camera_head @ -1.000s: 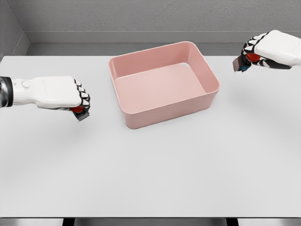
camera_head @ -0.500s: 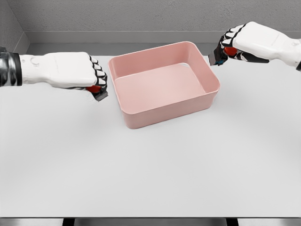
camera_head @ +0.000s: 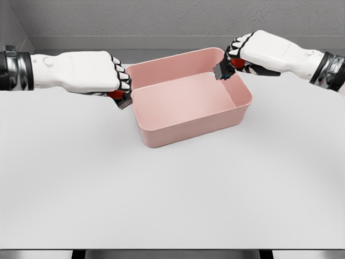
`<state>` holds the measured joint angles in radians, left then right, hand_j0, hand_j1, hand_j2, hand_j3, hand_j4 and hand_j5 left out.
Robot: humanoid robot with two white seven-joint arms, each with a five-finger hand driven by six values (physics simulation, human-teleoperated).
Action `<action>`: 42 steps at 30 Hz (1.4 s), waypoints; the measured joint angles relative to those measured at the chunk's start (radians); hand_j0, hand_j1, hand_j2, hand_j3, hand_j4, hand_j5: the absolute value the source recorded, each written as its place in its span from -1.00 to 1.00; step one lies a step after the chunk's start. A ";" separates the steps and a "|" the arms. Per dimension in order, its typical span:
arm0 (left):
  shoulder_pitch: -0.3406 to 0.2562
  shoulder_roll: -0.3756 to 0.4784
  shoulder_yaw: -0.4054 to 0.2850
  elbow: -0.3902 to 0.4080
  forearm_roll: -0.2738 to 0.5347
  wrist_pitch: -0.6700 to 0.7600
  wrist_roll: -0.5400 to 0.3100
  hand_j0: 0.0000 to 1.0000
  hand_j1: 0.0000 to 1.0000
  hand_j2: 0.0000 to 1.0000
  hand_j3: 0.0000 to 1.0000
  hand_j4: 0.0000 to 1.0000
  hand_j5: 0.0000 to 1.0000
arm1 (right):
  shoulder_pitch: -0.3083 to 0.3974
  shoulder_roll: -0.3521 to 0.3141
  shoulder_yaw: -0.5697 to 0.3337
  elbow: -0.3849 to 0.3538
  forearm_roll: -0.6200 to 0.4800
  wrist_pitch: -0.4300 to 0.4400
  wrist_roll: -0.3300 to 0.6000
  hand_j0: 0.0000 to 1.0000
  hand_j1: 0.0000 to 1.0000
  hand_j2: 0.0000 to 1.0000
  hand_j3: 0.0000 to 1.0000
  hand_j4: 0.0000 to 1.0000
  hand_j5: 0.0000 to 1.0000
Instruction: Put the industrial switch in the basket with both arms
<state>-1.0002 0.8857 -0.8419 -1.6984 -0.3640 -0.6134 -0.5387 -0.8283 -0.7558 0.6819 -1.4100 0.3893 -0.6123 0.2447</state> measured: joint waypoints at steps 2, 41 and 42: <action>-0.002 -0.006 -0.001 0.001 -0.001 0.000 0.000 -0.17 -0.17 -0.17 -0.17 -0.17 -0.17 | 0.000 0.016 0.002 0.002 0.005 0.000 0.001 -0.15 -0.15 -0.15 -0.15 -0.15 -0.15; -0.210 -0.482 -0.198 0.446 -0.139 0.000 -0.001 0.80 0.80 0.80 0.80 0.80 0.80 | 0.230 -0.105 -0.168 0.196 0.000 0.000 -0.003 1.00 1.00 1.00 1.00 1.00 1.00; -0.209 -0.482 -0.199 0.447 -0.139 0.000 -0.001 0.94 0.94 0.94 0.94 0.94 0.94 | 0.241 -0.118 -0.177 0.180 -0.001 0.000 -0.005 1.00 1.00 1.00 1.00 1.00 1.00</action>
<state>-1.2088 0.4035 -1.0407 -1.2513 -0.5034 -0.6132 -0.5395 -0.5875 -0.8739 0.5045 -1.2301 0.3885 -0.6125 0.2400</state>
